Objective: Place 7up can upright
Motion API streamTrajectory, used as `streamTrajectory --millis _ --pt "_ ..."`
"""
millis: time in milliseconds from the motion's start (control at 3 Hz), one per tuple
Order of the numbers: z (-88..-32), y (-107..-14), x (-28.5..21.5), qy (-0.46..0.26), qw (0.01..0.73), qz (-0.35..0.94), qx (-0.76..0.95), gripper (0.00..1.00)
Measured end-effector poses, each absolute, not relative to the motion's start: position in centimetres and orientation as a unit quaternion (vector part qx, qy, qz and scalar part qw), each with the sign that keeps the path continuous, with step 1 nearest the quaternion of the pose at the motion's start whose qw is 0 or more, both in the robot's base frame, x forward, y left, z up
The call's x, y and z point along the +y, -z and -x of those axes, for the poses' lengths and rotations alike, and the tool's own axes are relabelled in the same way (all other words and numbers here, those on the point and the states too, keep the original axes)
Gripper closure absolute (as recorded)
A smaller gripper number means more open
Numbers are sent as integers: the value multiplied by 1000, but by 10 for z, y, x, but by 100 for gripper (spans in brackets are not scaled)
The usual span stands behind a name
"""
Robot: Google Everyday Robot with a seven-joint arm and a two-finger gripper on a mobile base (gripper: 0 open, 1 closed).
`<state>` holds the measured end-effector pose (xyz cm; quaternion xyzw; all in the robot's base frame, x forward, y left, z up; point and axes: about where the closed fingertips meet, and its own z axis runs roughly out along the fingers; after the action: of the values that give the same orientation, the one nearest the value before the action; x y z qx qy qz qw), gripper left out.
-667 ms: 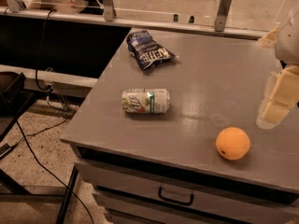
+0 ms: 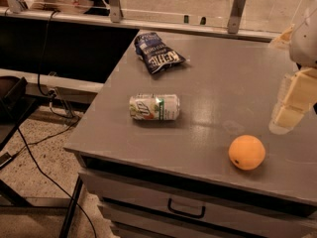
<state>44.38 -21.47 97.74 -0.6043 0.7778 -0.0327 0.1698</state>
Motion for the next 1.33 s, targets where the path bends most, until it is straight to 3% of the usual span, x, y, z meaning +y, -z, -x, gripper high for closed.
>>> streamTrajectory --millis 667,1333 --pt "-525 -956 -145 -2 210 675 707 0" --pt "-558 -925 -73 2 191 744 641 0"
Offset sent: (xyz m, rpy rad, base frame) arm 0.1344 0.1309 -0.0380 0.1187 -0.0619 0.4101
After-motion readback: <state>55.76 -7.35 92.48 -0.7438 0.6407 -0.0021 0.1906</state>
